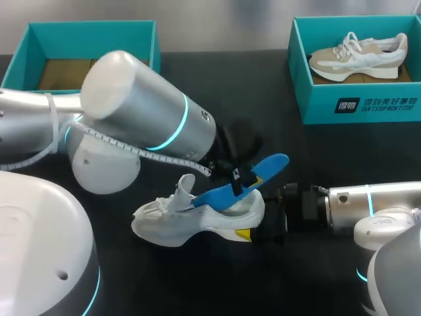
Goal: Take the shoe out of the shoebox, open the shoe tongue, remove and reinsert the insole, then place the shoe into the shoebox
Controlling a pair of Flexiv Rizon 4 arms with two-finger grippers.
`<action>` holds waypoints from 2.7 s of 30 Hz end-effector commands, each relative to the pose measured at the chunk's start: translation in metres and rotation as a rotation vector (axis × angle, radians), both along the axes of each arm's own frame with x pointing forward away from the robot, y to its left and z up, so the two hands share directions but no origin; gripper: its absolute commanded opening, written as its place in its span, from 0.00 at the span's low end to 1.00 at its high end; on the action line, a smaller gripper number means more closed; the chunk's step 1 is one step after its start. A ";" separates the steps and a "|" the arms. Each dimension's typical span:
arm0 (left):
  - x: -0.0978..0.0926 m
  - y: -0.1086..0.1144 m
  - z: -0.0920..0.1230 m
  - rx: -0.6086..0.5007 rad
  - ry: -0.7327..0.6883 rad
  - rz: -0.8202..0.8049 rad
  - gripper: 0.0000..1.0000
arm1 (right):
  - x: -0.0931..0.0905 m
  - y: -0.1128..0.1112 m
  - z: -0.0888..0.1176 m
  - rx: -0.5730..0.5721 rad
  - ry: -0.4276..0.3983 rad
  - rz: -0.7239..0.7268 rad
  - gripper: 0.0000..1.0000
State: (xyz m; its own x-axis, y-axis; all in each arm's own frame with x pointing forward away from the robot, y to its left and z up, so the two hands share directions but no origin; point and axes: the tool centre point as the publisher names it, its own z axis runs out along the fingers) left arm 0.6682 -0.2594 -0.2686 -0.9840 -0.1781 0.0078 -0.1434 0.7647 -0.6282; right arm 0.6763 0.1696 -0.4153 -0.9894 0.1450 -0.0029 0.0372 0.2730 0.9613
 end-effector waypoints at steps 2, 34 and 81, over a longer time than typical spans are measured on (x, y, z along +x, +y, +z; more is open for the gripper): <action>-0.010 0.001 0.014 -0.062 0.081 -0.090 0.00 | -0.001 0.000 -0.001 -0.005 0.002 0.001 0.00; -0.040 -0.019 0.164 -0.431 0.072 -0.256 0.00 | -0.001 0.000 -0.001 -0.005 0.002 0.001 0.00; -0.064 0.016 0.226 -0.709 0.006 -0.287 0.00 | -0.001 0.000 -0.001 -0.005 0.002 0.001 0.00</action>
State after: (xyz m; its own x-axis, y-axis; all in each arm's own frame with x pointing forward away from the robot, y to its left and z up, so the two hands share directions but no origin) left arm 0.6075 -0.2484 -0.0408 -0.9902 0.1364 0.0312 -0.0046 0.1911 -0.9816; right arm 0.6764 0.1696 -0.4154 -0.9894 0.1451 -0.0029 0.0372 0.2731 0.9613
